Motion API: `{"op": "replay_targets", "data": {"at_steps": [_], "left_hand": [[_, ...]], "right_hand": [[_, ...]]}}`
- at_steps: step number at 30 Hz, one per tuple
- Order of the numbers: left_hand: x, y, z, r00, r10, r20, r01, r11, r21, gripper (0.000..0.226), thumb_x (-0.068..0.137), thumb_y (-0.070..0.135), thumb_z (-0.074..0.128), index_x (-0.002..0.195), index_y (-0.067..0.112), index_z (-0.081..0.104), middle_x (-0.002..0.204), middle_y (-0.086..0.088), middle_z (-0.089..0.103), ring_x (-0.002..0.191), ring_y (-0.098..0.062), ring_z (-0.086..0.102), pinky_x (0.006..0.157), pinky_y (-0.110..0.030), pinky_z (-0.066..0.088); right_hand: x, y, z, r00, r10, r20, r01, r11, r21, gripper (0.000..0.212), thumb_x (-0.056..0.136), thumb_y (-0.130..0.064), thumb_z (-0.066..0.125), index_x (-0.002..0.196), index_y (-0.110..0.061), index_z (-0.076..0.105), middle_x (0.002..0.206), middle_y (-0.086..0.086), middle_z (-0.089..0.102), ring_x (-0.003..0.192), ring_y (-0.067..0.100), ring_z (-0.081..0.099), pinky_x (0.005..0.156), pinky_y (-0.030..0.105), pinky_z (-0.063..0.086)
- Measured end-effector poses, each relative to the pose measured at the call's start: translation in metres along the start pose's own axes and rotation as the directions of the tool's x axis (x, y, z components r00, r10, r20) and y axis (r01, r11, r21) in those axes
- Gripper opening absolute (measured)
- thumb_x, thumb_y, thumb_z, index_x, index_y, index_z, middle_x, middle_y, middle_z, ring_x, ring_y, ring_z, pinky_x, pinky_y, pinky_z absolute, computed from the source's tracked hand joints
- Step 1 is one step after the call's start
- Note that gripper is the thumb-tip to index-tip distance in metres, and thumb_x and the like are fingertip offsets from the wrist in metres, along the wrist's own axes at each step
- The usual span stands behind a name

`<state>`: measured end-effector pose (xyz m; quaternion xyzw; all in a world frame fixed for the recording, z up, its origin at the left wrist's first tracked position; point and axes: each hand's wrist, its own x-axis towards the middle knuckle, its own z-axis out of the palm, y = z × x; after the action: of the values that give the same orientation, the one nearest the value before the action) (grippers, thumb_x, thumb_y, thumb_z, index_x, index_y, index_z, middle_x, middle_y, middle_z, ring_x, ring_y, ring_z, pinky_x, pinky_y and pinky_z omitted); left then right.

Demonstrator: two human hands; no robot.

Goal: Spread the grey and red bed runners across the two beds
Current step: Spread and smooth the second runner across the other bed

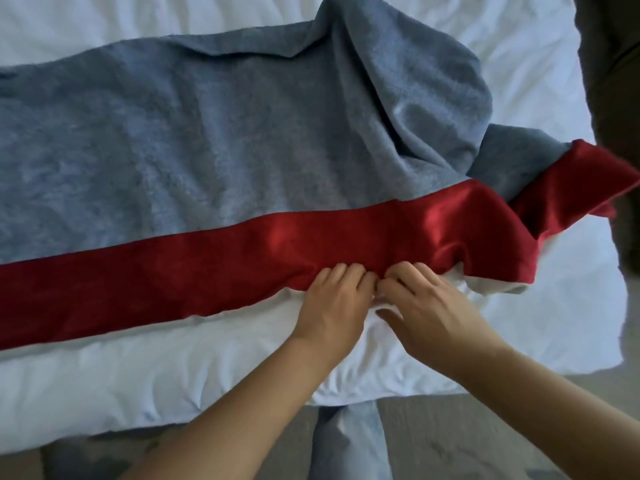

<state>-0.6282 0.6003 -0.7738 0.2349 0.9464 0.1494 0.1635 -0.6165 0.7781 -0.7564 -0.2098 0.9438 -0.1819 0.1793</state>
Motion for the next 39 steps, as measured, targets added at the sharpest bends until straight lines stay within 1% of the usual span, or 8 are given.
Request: {"op": "replay_targets", "data": {"at_steps": [10,14,20,25,29,32,36,39], "left_hand": [[-0.069,-0.094,-0.029,0.975,-0.102,-0.199,0.107,0.994,0.015,0.023,0.096,0.023,0.069,0.115,0.01,0.07,0.109,-0.007,0.062,0.097,-0.027,0.058,0.082,-0.041,0.05],[-0.098,-0.126,-0.031,0.97,-0.201,-0.136,0.194,0.979,-0.063,0.035,0.095,0.027,0.071,0.124,0.008,0.067,0.114,-0.008,0.065,0.098,-0.028,0.062,0.083,-0.042,0.055],[-0.093,-0.14,-0.032,0.981,-0.188,-0.052,0.181,0.977,-0.113,0.014,0.089,0.026,0.075,0.092,0.013,0.073,0.086,-0.001,0.068,0.085,-0.026,0.061,0.074,-0.041,0.05],[-0.079,-0.138,-0.04,0.969,-0.22,0.11,0.227,0.972,-0.06,0.01,0.095,0.023,0.06,0.105,0.021,0.061,0.101,0.004,0.061,0.099,-0.021,0.056,0.081,-0.033,0.043],[-0.084,-0.148,-0.06,0.978,-0.205,-0.033,0.19,0.947,-0.258,0.023,0.088,-0.002,0.066,0.105,0.013,0.062,0.098,0.002,0.057,0.09,-0.018,0.056,0.077,-0.035,0.052],[-0.096,-0.152,-0.067,0.99,-0.073,-0.12,0.03,0.944,-0.328,0.041,0.076,-0.018,0.064,0.108,0.009,0.066,0.096,0.003,0.056,0.088,-0.014,0.055,0.081,-0.028,0.051],[-0.114,-0.145,-0.049,0.996,-0.034,0.081,0.055,0.961,-0.271,0.035,0.081,-0.018,0.056,0.102,0.007,0.069,0.101,-0.007,0.059,0.093,-0.026,0.057,0.072,-0.047,0.053],[-0.118,-0.146,-0.039,0.994,-0.023,0.108,0.053,0.957,-0.284,0.029,0.082,-0.013,0.055,0.098,0.007,0.069,0.098,-0.006,0.059,0.091,-0.028,0.056,0.069,-0.048,0.053]], "right_hand": [[0.035,-0.036,0.027,0.991,0.123,-0.061,-0.118,0.989,0.084,0.016,0.093,-0.029,0.068,0.103,-0.018,0.074,0.095,0.002,0.067,0.092,0.03,0.058,0.082,0.045,0.051],[0.053,-0.07,0.04,0.991,0.13,-0.016,-0.126,0.979,0.162,0.029,0.093,-0.034,0.068,0.117,-0.016,0.07,0.104,0.004,0.066,0.095,0.031,0.059,0.086,0.046,0.05],[0.067,-0.081,0.052,0.982,0.189,-0.006,-0.189,0.981,0.043,0.016,0.082,-0.027,0.079,0.089,-0.014,0.072,0.087,0.005,0.063,0.086,0.032,0.059,0.076,0.041,0.047],[0.076,-0.089,0.04,0.983,0.176,0.044,-0.175,0.984,-0.026,0.009,0.082,-0.009,0.075,0.087,-0.012,0.067,0.087,0.006,0.061,0.088,0.032,0.056,0.069,0.04,0.046],[0.075,-0.084,0.008,0.959,0.157,-0.236,-0.152,0.988,0.039,0.014,0.083,0.001,0.059,0.081,-0.012,0.056,0.076,0.002,0.055,0.076,0.028,0.05,0.053,0.035,0.039],[0.065,-0.094,-0.002,0.904,0.07,-0.422,-0.037,0.996,0.084,0.018,0.086,0.004,0.053,0.087,-0.014,0.054,0.078,-0.001,0.053,0.073,0.022,0.044,0.061,0.034,0.036],[0.044,-0.109,0.027,0.993,0.074,-0.089,-0.076,0.997,-0.02,0.049,0.067,0.015,0.063,0.11,-0.01,0.067,0.092,0.004,0.066,0.082,0.03,0.058,0.073,0.041,0.051],[0.038,-0.101,0.045,0.997,0.083,-0.001,-0.083,0.997,-0.006,0.044,0.065,0.017,0.063,0.099,-0.01,0.071,0.085,0.005,0.064,0.079,0.032,0.06,0.063,0.039,0.053]]}}
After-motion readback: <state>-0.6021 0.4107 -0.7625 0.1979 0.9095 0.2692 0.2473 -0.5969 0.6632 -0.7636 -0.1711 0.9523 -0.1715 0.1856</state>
